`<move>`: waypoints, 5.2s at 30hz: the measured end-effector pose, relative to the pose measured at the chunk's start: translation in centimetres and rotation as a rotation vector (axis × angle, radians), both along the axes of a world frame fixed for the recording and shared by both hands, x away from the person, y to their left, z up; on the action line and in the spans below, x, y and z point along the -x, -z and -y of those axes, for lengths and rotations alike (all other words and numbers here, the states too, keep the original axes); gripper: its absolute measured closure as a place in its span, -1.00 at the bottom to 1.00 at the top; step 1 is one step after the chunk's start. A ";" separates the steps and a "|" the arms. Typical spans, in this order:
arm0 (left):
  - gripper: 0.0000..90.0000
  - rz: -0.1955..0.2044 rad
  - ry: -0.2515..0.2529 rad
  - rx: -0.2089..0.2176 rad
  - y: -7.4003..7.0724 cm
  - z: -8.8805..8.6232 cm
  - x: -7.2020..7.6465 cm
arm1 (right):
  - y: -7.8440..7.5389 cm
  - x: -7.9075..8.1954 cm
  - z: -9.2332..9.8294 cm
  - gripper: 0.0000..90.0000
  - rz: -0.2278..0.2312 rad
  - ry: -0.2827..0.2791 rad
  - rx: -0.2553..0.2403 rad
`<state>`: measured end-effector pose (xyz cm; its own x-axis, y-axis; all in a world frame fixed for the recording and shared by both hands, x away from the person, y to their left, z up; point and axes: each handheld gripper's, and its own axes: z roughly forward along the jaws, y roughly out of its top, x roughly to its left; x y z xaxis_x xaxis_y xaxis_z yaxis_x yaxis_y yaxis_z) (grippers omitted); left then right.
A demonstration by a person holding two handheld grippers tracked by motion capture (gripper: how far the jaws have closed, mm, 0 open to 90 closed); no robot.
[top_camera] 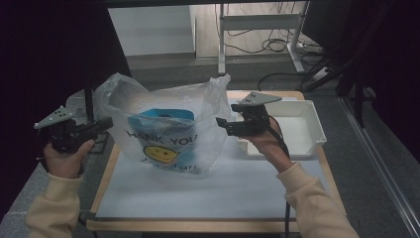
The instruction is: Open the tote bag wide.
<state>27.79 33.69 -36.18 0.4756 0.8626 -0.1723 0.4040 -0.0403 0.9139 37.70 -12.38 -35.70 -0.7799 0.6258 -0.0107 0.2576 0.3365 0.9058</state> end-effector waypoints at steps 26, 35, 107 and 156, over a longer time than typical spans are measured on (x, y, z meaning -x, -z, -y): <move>0.97 0.004 -0.015 0.022 0.7 -0.9 0.7 | -1.7 -0.7 -2.4 0.97 0.065 -0.092 -0.008; 0.98 -0.001 -0.016 0.027 1.0 -1.0 0.8 | -1.2 -0.9 -2.1 0.97 0.061 -0.082 -0.007; 0.99 -0.115 -0.041 0.029 7.5 -0.3 1.2 | 7.7 -0.3 -1.8 0.97 -0.032 -0.055 -0.021; 0.99 -0.309 -0.028 0.008 15.1 0.1 0.3 | 15.6 0.3 -2.7 0.97 -0.209 -0.084 0.186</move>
<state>27.45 33.58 -51.25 0.3760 0.8725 -0.3120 0.6634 -0.0184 0.7481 37.44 -9.72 -51.34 -0.8261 0.5615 0.0470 0.3961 0.5195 0.7571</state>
